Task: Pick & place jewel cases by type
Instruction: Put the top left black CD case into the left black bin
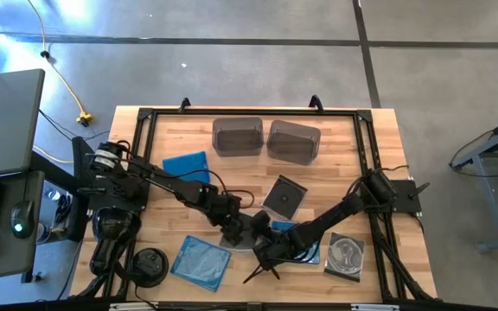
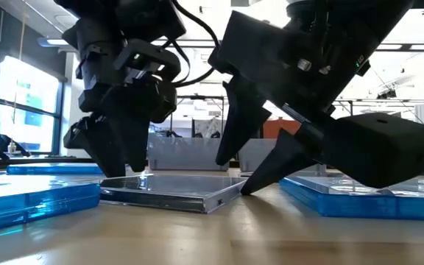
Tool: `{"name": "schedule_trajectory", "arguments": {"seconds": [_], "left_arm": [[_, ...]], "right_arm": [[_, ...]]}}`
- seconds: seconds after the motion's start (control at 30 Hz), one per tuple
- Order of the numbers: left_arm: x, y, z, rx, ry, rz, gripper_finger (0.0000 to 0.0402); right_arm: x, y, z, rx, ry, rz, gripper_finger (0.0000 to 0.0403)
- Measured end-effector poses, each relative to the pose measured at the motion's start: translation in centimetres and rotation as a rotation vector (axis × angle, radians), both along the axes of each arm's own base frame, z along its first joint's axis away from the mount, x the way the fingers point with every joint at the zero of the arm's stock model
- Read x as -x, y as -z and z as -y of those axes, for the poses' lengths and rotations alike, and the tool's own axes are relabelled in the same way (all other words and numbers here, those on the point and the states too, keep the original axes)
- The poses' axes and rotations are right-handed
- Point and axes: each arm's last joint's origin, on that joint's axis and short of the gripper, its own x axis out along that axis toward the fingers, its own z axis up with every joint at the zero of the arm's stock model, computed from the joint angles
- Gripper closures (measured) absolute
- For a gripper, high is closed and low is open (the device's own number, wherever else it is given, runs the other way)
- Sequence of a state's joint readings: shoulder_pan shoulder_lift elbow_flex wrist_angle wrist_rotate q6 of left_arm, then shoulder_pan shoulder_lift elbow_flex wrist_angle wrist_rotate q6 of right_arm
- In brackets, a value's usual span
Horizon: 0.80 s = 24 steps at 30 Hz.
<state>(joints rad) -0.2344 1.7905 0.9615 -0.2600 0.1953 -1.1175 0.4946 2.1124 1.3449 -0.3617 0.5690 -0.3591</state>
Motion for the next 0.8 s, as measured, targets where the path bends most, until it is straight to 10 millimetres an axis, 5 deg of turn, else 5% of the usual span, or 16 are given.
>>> {"name": "schedule_trajectory", "arguments": {"seconds": [0.33,0.8], "left_arm": [[-0.1,0.0,0.1,0.026,-0.03,-0.008,0.0212],[-0.4,-0.5,0.2,0.033,0.015,0.063,0.0211]], "right_arm": [[0.7,0.1,-1.9,-0.003,-0.112,-0.011,0.0206],[0.4,0.0,-1.6,0.065,-0.089,0.03,0.0206]]}}
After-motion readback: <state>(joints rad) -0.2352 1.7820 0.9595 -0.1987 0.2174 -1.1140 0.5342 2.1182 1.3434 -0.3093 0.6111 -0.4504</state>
